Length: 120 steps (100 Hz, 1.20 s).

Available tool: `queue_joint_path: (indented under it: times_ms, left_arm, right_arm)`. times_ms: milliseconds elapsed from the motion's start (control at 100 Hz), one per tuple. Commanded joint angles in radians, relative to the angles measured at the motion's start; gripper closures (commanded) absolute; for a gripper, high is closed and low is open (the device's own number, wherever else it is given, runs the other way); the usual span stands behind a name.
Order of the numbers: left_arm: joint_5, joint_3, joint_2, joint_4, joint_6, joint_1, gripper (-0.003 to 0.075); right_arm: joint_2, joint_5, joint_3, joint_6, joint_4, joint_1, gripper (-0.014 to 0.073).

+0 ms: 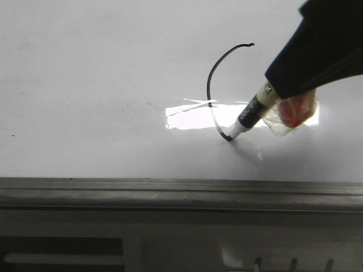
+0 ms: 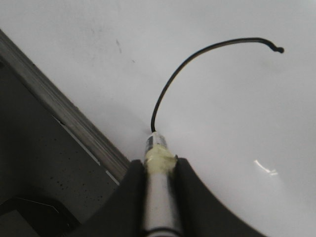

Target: Write number 6 on whiteboard

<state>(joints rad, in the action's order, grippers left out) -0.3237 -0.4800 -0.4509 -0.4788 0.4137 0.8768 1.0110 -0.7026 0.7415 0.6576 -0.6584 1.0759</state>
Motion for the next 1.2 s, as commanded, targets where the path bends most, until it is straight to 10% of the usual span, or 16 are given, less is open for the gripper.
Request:
queue_joint_path:
  times_ms: [0, 990, 1190]
  left_arm:
    - [0.061, -0.026, -0.005, -0.017, -0.008, -0.002, 0.0739]
    - [0.061, -0.026, -0.005, -0.017, -0.008, -0.002, 0.0739]
    - [0.028, -0.026, -0.005, -0.013, -0.008, -0.002, 0.0703]
  right_arm:
    - [-0.02, -0.112, 0.022, -0.007, -0.062, -0.012, 0.0639]
    - [0.102, 0.023, 0.128, 0.056, -0.138, -0.013, 0.0639]
    - [0.007, -0.003, 0.21, 0.04, -0.047, 0.114, 0.064]
